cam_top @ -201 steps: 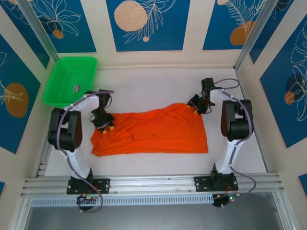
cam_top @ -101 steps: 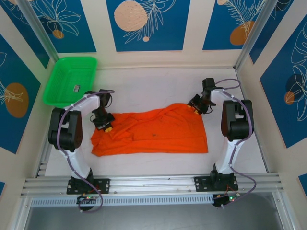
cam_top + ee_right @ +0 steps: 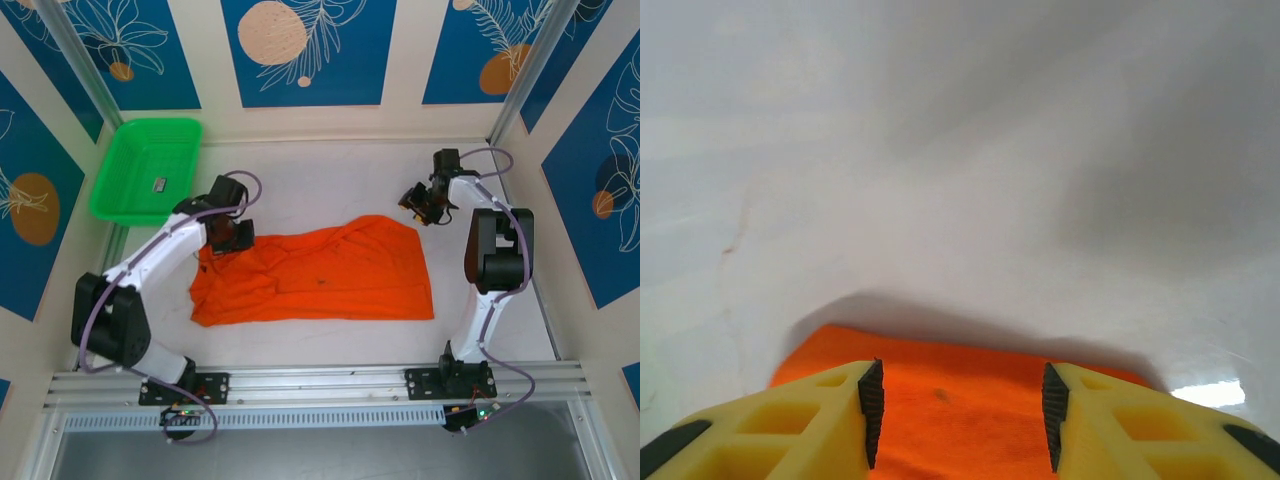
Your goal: Fold and stack the t-shirts
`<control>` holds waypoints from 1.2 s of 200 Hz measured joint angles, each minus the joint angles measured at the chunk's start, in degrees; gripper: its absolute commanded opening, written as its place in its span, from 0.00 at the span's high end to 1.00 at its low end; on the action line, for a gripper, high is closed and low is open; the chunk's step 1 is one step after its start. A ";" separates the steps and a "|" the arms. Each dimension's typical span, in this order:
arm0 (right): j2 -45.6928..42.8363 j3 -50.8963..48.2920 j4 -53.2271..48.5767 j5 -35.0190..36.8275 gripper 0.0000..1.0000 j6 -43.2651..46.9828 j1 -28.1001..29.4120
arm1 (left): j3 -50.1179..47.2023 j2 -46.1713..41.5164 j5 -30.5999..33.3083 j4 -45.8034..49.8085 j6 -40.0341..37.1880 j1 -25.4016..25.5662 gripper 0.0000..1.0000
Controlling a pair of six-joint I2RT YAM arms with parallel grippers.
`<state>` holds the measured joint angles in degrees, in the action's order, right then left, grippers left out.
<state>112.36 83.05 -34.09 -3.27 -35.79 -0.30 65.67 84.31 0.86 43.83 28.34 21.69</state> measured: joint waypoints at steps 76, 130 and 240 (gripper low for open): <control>10.95 17.40 -7.67 5.64 0.53 9.70 14.73 | -12.98 -9.09 5.88 -1.03 -0.87 0.20 1.00; 16.31 20.00 -12.85 11.17 0.61 13.44 17.64 | -13.97 -9.90 8.66 -0.96 0.37 0.20 1.00; 17.38 21.55 -16.02 12.04 1.00 14.60 18.51 | -14.78 -8.09 12.07 -1.01 3.87 0.20 1.00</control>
<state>129.73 104.60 -50.11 8.78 -21.19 18.22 50.89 76.23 12.93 42.83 32.21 21.89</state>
